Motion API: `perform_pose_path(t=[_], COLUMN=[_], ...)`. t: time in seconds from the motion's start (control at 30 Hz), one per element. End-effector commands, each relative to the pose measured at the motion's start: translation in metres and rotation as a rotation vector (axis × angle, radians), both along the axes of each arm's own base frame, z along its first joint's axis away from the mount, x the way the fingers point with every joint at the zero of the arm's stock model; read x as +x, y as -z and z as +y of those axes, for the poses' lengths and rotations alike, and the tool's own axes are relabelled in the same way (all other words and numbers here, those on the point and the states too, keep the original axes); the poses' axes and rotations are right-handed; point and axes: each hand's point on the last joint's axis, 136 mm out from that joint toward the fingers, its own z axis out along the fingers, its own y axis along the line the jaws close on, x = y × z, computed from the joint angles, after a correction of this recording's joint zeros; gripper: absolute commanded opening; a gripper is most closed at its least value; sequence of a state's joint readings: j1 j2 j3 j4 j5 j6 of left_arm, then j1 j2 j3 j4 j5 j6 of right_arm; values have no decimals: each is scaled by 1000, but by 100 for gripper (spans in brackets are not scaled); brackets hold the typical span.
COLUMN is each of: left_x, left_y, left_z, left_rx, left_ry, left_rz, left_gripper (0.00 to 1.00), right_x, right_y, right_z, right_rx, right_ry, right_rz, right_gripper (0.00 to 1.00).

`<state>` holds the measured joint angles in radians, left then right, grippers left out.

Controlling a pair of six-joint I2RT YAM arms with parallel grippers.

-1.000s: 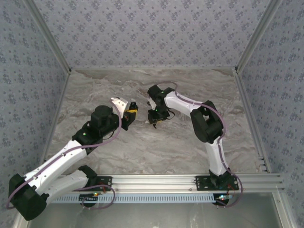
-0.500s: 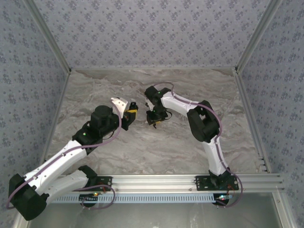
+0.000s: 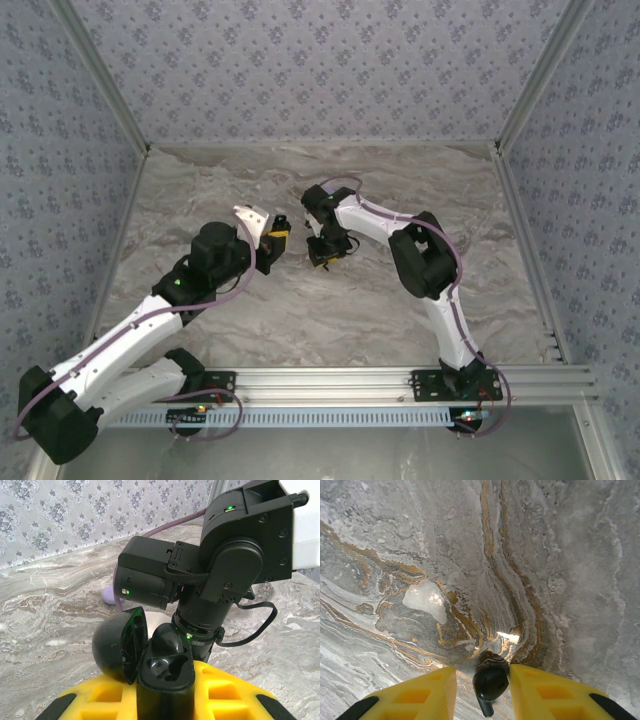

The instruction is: Insert the wireless bluetooth earbuds into the charging case

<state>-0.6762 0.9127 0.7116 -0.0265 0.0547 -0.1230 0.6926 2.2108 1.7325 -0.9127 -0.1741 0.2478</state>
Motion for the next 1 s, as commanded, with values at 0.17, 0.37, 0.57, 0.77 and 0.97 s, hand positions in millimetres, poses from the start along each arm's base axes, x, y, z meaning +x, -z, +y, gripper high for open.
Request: perform_pose_path(t=[0.17,0.37,0.57,0.77,0.97], left_x=[2,2,2,2,2], left_y=[-16,-16,-16,-16,-16], left_z=[0,0,0,0,0], left_rx=[-17,-17,-17,-16,-13], left_ry=[-2,-4,-4,-4,-3], left_rz=[-39,-39,-41,-40,-39], left_gripper=[21,21,21,21,21], right_x=[-3,-3,-4,-4,-2], right_y=[9,16,25,26,23], right_z=[-3,-5,-9,-10,-8], right_rx=[-50,-69,-94,-101,-84], right_ry=[15,23,29,32,41], right_rz=[20,25,33,32,21], right_gripper=[34,33,31,27,25])
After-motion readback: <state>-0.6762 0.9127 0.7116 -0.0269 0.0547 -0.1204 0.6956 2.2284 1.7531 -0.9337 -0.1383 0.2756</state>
